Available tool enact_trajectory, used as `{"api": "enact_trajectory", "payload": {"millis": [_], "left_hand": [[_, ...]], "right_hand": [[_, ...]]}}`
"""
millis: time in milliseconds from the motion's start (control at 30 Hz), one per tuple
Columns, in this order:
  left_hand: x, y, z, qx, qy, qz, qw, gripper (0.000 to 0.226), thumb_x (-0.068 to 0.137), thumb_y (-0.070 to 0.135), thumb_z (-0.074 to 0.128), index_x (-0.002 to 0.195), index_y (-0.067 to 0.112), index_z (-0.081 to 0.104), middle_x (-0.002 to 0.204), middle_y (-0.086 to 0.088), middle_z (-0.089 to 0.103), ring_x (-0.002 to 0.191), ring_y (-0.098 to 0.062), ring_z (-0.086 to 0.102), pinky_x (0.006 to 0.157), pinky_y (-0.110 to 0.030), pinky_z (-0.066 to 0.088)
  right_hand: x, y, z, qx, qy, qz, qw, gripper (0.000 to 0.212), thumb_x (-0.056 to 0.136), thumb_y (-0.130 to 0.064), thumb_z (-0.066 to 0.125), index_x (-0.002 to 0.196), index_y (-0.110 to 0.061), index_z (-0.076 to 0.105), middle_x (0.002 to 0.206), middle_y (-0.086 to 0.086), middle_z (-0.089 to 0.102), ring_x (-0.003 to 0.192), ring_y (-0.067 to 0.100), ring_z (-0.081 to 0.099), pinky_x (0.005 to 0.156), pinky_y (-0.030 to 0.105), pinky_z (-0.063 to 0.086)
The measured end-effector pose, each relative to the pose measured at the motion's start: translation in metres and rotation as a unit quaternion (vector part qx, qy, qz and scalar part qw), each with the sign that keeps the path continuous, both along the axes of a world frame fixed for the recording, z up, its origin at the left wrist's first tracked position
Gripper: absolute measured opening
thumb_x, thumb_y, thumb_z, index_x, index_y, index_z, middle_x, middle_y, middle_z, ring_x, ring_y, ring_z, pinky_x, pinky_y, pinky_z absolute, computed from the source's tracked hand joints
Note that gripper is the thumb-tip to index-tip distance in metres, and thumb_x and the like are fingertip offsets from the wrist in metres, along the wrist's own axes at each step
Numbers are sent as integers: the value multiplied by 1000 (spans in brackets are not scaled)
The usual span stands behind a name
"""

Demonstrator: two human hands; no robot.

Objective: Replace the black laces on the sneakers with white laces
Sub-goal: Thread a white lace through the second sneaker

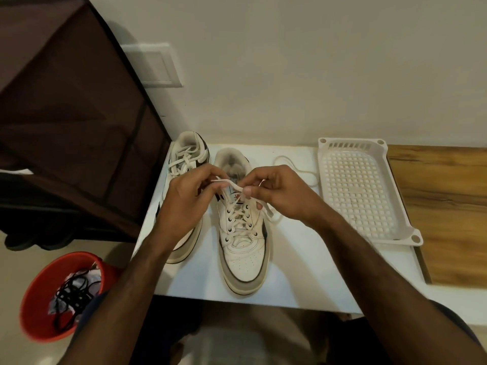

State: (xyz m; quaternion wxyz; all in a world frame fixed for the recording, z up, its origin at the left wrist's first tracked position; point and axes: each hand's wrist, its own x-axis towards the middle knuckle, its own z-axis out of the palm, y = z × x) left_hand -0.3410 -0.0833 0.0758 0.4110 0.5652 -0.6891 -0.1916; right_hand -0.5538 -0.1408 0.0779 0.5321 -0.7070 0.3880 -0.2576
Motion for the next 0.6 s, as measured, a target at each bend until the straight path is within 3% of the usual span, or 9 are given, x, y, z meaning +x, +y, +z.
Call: {"api": "enact_trajectory", "payload": {"millis": [100,167,267,367,433,500,600], "left_hand": [[9,-5,-6,1,0,-19,1000,15,92,5,72,101,17,77,83,6,69,67,-16,65,65,-37,54],[8,-6,-8,-17,-12,-45,999,21,93,-1,68,105,12,78,84,3,68,70,-14,66,69,-28,54],[-5,-2,-9,-28,-15,-46,998,24,92,-6,68,106,10,77,85,4,70,73,-11,68,73,-23,53],[-11,-1,-6,-37,-11,3,999,16,90,6,75,103,14,71,85,14,68,75,-5,65,70,-14,48],[-4,-5,-5,-49,-45,28,997,8,96,15,70,104,15,68,84,15,62,74,-7,61,68,-16,45],[5,-10,-8,11,-56,54,997,12,103,28,60,107,20,67,79,10,62,72,-11,59,66,-25,46],[4,-13,-16,141,-1,75,987,13,99,44,61,100,32,65,72,4,64,68,-13,62,65,-31,49]], "right_hand": [[-2,-3,-3,13,15,-31,999,8,93,-12,70,91,-18,74,76,-1,73,65,17,68,69,35,51],[0,0,-5,23,21,-34,999,4,94,-19,70,96,-16,72,84,0,76,75,16,74,75,32,53],[7,4,-7,52,-17,-17,998,18,94,-22,73,110,-13,70,84,2,76,81,18,76,86,36,58],[13,4,-11,36,-18,-17,999,15,95,-11,70,109,-8,73,78,5,76,66,17,71,70,25,54],[13,2,-12,8,11,-38,999,13,95,-9,69,105,-10,76,77,3,76,61,14,69,66,18,50],[9,0,-11,-21,44,-58,997,13,94,-11,70,104,-15,78,81,-2,76,64,10,70,70,19,51],[8,1,-11,-89,101,-75,988,14,92,-18,73,103,-25,80,93,-9,68,76,4,64,72,14,44]]}}
